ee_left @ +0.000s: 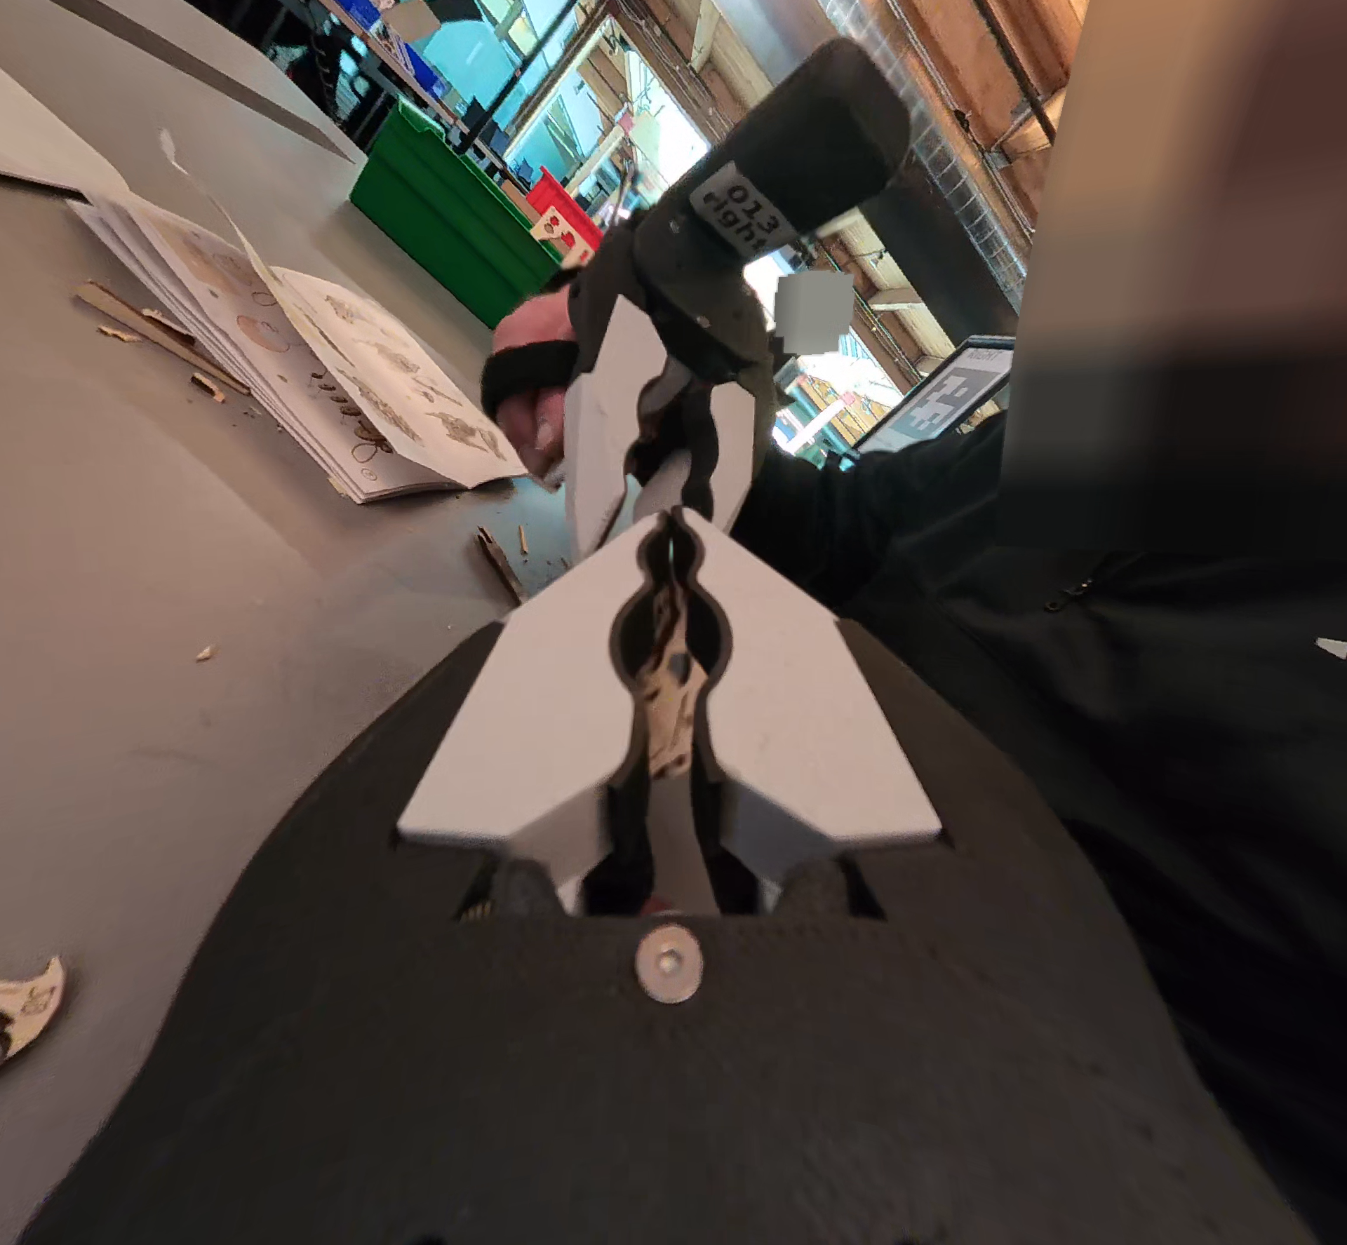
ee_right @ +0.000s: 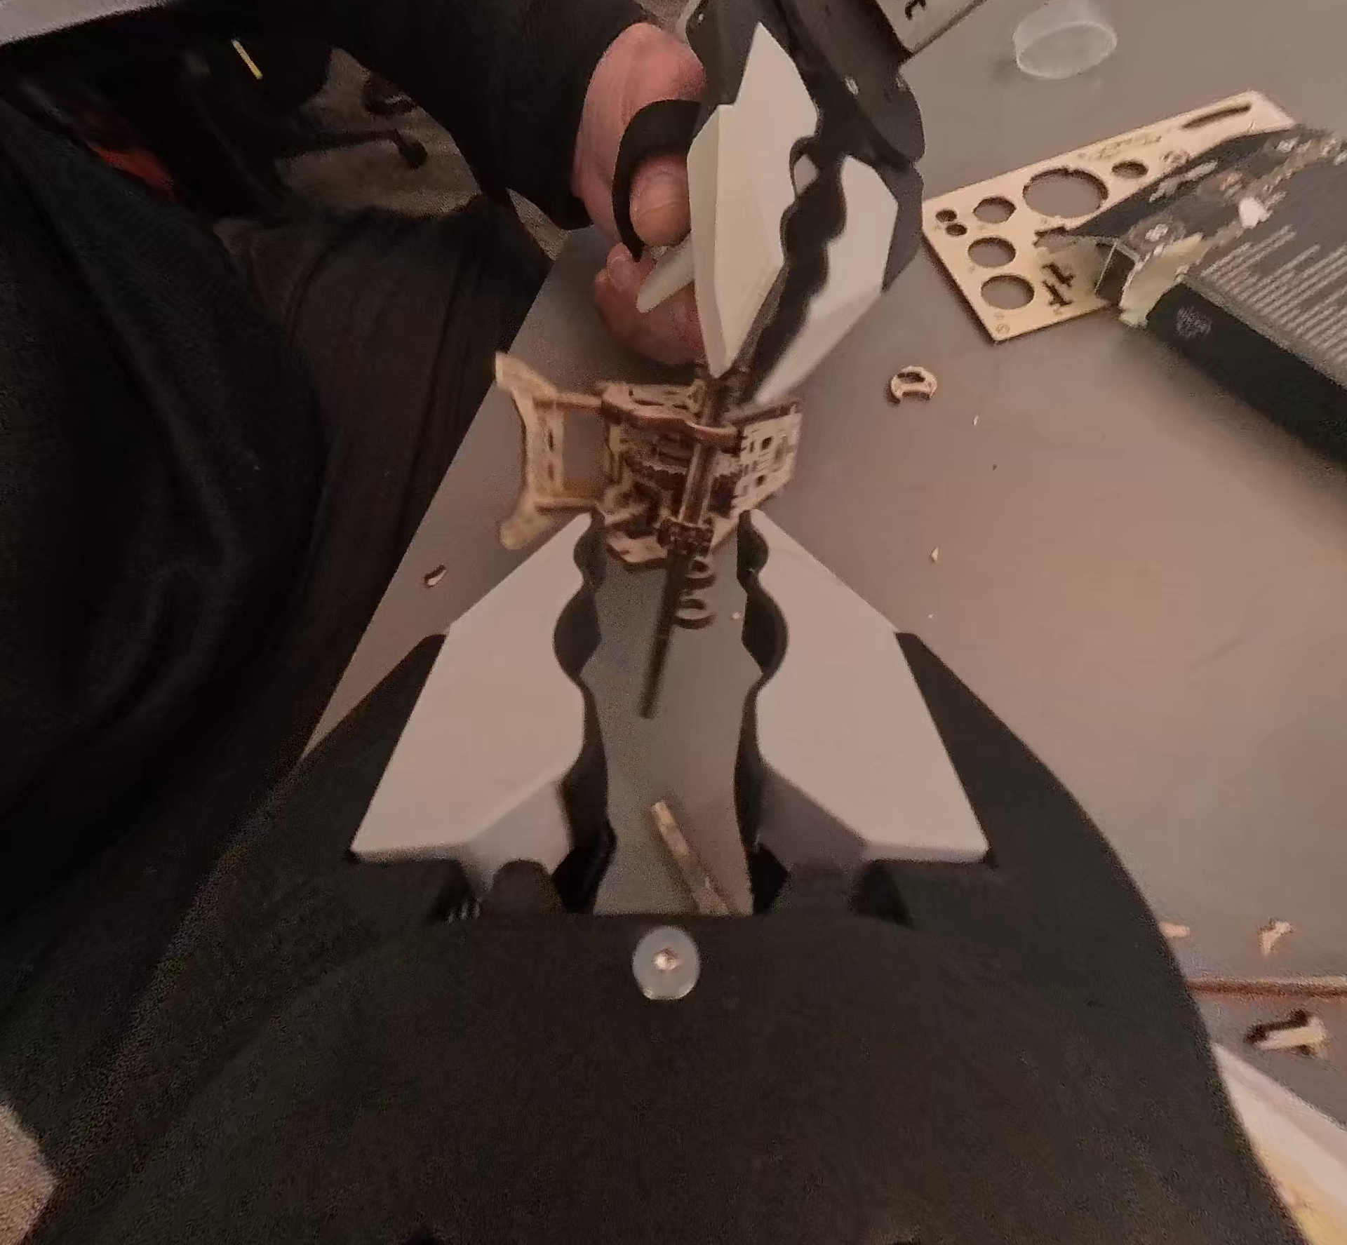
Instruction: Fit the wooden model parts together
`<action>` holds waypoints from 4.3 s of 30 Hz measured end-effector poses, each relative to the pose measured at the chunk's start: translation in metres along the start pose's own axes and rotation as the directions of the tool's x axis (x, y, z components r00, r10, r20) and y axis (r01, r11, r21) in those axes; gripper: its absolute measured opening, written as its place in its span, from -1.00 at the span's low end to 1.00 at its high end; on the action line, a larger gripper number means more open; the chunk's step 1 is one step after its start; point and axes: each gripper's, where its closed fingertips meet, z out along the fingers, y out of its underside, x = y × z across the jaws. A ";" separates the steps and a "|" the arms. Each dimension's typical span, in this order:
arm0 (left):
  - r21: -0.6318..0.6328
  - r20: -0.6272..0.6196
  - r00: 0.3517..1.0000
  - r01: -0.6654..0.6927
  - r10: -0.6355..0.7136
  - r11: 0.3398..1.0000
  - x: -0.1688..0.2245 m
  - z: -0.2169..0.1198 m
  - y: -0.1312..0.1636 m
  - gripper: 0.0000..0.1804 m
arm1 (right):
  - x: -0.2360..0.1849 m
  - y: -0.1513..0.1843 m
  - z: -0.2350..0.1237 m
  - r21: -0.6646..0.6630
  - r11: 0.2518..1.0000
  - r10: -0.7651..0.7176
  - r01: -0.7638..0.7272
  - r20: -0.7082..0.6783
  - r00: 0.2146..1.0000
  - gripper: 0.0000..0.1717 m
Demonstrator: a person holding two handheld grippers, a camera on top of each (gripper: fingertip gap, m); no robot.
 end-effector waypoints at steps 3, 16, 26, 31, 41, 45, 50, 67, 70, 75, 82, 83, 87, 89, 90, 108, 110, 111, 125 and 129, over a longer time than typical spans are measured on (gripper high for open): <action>0.013 -0.011 1.000 0.001 -0.001 1.000 0.002 0.001 -0.001 -1.00 | -0.003 0.003 -0.006 0.041 0.998 0.043 -0.043 0.010 0.999 -0.61; -0.436 0.364 0.815 -0.279 0.451 0.856 -0.020 0.021 0.026 -0.51 | 0.015 0.044 -0.024 -0.032 0.993 0.109 -0.116 -0.164 0.981 -0.59; -0.468 0.476 0.687 -0.331 0.549 0.819 -0.019 0.017 0.039 -0.88 | 0.008 0.049 -0.016 0.016 0.988 0.154 -0.154 -0.156 0.976 -0.56; -0.132 0.490 0.799 -0.328 0.349 0.935 0.003 0.004 0.007 -0.88 | -0.001 0.024 -0.018 0.201 0.946 0.267 -0.253 -0.043 0.963 -0.40; 0.228 0.266 0.943 -0.264 0.201 0.937 0.042 0.013 -0.028 -0.88 | -0.013 -0.043 -0.052 0.571 0.764 0.270 -0.300 0.139 0.953 -0.55; 0.262 0.236 0.951 -0.259 0.198 0.930 0.041 0.022 -0.026 -0.88 | -0.016 -0.043 -0.057 0.593 0.771 0.227 -0.233 0.086 0.970 -0.74; 0.236 0.284 0.934 -0.288 0.218 0.928 0.034 0.025 -0.018 -0.70 | -0.018 -0.033 -0.064 0.588 0.780 0.225 -0.216 0.059 0.973 -0.79; -0.421 0.476 0.639 -0.437 0.604 0.794 -0.014 0.056 0.054 -0.82 | -0.017 -0.005 -0.044 0.494 0.843 0.246 -0.211 -0.005 0.969 -0.80; -0.404 0.478 0.653 -0.430 0.587 0.807 -0.014 0.054 0.055 -0.88 | -0.016 -0.002 -0.047 0.485 0.852 0.238 -0.198 -0.023 0.971 -0.74; -0.478 0.486 0.602 -0.423 0.633 0.770 -0.016 0.052 0.052 -0.89 | -0.014 0.011 -0.048 0.356 0.932 0.145 -0.073 -0.182 0.973 -0.75; -0.629 0.446 0.463 -0.446 0.766 0.636 -0.019 0.055 0.052 -0.89 | -0.018 0.008 -0.053 0.305 0.952 0.066 0.030 -0.299 0.952 -0.75; -0.624 0.446 0.467 -0.449 0.763 0.639 -0.019 0.056 0.052 -0.89 | -0.019 0.009 -0.053 0.293 0.955 0.047 0.051 -0.317 0.947 -0.79; -0.633 0.452 0.434 -0.459 0.779 0.624 -0.020 0.054 0.050 -0.88 | -0.022 0.010 -0.051 0.267 0.960 0.009 0.089 -0.346 0.938 -0.94; -0.628 0.453 0.424 -0.472 0.784 0.618 -0.019 0.055 0.048 -0.88 | -0.024 0.009 -0.052 0.294 0.952 0.021 0.082 -0.330 0.944 -0.96; -0.622 0.455 0.422 -0.479 0.784 0.619 -0.018 0.056 0.047 -0.87 | -0.025 0.008 -0.054 0.318 0.945 0.034 0.073 -0.319 0.947 -0.97; -0.675 0.423 0.350 -0.494 0.836 0.548 -0.026 0.055 0.043 -0.81 | -0.015 0.016 -0.070 0.543 0.797 0.337 -0.265 -0.037 0.941 -1.00; -0.686 0.426 0.346 -0.479 0.836 0.548 -0.030 0.051 0.045 -0.81 | -0.011 0.023 -0.067 0.530 0.758 0.425 -0.381 0.042 0.904 -0.99; -0.684 0.431 0.342 -0.480 0.835 0.550 -0.031 0.050 0.045 -0.80 | -0.010 0.025 -0.067 0.533 0.740 0.450 -0.409 0.059 0.891 -1.00; -0.623 0.499 0.374 -0.472 0.781 0.624 -0.040 0.032 0.045 -0.81 | -0.012 0.029 -0.073 0.556 0.765 0.418 -0.326 -0.043 0.907 -1.00; -0.621 0.495 0.349 -0.497 0.795 0.605 -0.033 0.033 0.039 -0.62 | -0.012 0.023 -0.084 0.610 0.701 0.451 -0.369 0.022 0.892 -1.00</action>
